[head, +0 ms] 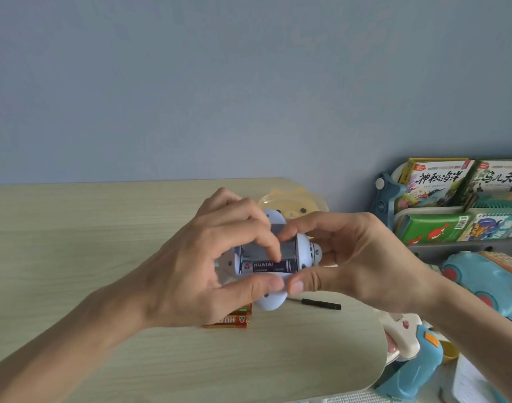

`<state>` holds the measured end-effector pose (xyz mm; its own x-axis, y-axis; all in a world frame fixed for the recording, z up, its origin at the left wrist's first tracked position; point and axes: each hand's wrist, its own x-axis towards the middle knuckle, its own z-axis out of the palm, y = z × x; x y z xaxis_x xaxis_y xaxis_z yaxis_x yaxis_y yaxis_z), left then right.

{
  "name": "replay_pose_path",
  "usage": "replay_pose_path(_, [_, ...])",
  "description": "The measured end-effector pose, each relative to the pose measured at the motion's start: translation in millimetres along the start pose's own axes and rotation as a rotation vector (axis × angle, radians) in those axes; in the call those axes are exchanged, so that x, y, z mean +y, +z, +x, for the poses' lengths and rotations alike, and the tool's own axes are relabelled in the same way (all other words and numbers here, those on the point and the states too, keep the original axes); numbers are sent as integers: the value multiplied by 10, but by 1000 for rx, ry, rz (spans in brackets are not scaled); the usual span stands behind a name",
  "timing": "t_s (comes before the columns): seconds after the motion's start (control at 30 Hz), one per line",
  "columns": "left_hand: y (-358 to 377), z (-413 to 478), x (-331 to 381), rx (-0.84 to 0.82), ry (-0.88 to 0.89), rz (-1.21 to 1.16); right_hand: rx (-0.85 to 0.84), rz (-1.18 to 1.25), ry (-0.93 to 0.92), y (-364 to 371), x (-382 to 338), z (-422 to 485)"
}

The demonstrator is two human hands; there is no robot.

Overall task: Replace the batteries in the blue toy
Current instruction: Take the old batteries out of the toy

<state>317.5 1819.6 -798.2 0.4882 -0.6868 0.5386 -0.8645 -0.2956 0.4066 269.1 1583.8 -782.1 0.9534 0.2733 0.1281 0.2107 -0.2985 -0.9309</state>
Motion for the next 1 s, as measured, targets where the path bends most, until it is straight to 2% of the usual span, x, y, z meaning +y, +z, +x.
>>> replay_pose_path(0.43, [-31,17,58,-10,147,110,-42,27,20,-43,-8,34])
replay_pose_path(0.67, [-68,13,55,-25,97,103,-59,49,37,-33,18,25])
replay_pose_path(1.0, [-67,-6,97,-81,120,55,-108,19,38,-32,38,31])
